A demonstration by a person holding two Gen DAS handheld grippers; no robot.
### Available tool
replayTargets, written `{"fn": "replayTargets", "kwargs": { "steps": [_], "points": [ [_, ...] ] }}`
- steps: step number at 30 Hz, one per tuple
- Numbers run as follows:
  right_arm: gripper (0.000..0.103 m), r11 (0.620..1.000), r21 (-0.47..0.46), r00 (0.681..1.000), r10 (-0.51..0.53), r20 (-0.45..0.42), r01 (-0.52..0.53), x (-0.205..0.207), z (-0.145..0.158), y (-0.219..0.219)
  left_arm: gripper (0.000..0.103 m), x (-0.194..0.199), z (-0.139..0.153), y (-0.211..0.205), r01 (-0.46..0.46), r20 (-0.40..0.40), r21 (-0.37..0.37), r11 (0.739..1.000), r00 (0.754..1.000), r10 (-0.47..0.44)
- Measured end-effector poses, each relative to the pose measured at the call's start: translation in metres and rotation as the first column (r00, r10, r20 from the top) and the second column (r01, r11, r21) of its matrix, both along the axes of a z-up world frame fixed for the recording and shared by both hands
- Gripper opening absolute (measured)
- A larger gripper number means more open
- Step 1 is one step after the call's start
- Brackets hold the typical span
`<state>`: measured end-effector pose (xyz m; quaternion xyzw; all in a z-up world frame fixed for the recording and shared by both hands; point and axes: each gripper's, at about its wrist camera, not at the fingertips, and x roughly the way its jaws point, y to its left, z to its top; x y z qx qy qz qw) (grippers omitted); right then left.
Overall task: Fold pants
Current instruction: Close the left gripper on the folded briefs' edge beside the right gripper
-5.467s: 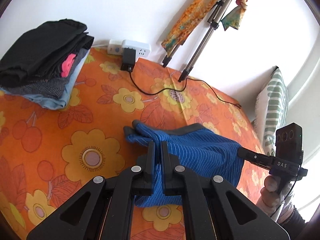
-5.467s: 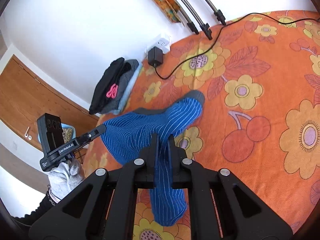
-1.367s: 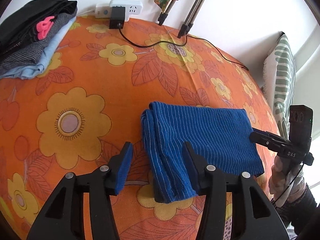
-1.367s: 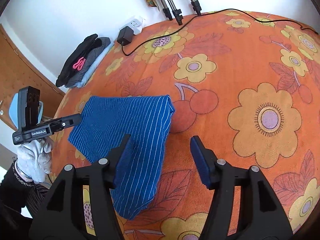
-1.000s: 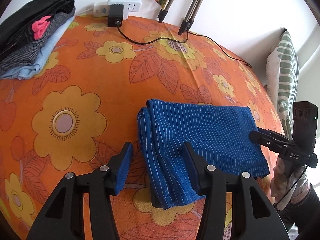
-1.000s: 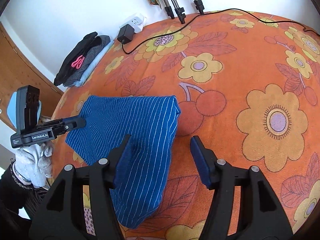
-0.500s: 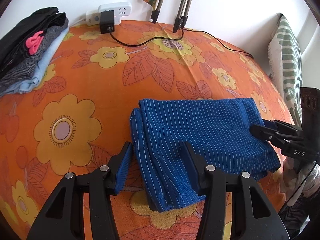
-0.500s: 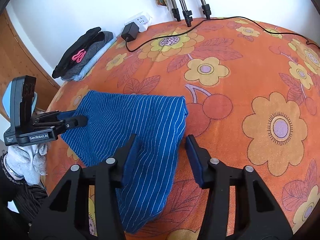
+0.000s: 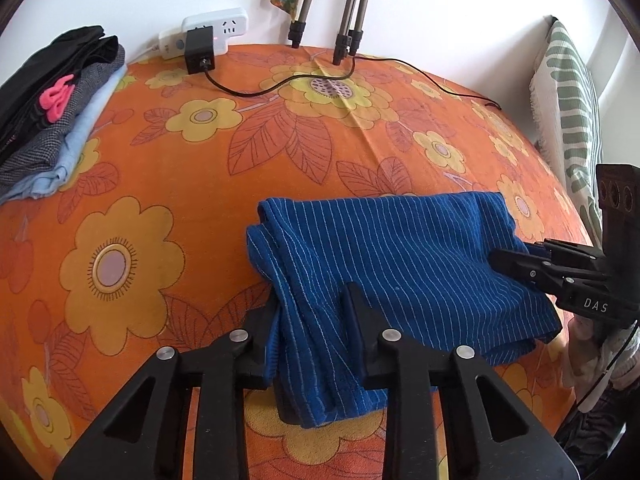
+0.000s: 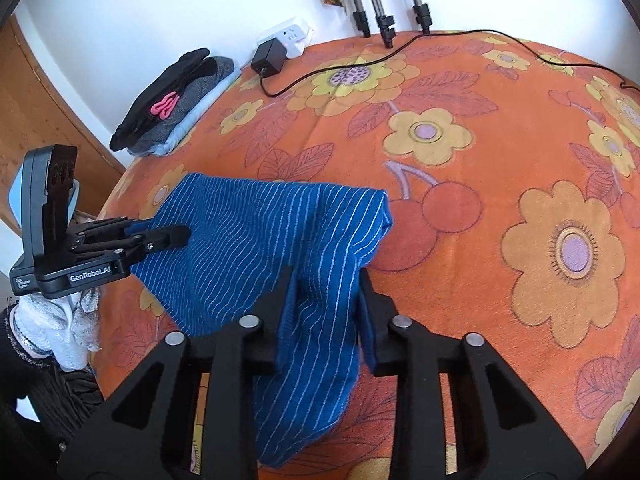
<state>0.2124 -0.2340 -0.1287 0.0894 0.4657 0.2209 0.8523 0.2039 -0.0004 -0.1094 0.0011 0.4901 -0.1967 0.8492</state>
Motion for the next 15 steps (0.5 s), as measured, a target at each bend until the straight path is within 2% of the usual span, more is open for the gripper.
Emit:
{"fn": "replayTargets", "kwargs": {
  "steps": [2,5,6,15],
  "points": [
    [0.027,1.0,-0.007,1.0,0.0,0.002,0.0,-0.0002,0.0002,0.0023,0.021,0.0017,-0.0002,0.0012,-0.004,-0.006,-0.017,1.0,1.0,0.004],
    [0.021,1.0,0.015,1.0,-0.007,-0.013,0.007,0.0016,-0.0007,0.0012,0.014,0.0019,0.0005,-0.0009,-0.007,-0.003,-0.025,1.0,1.0,0.007],
    [0.018,1.0,0.021,1.0,-0.005,-0.019,0.005,0.002,-0.0011,0.0013,0.013,0.0014,0.0007,-0.0022,-0.009,-0.001,-0.025,1.0,1.0,0.009],
    [0.013,0.999,0.042,1.0,-0.019,-0.011,0.019,-0.0004,0.0049,0.0029,0.01,-0.0002,0.0071,-0.0019,-0.029,0.011,-0.053,0.998,0.999,0.03]
  ]
}}
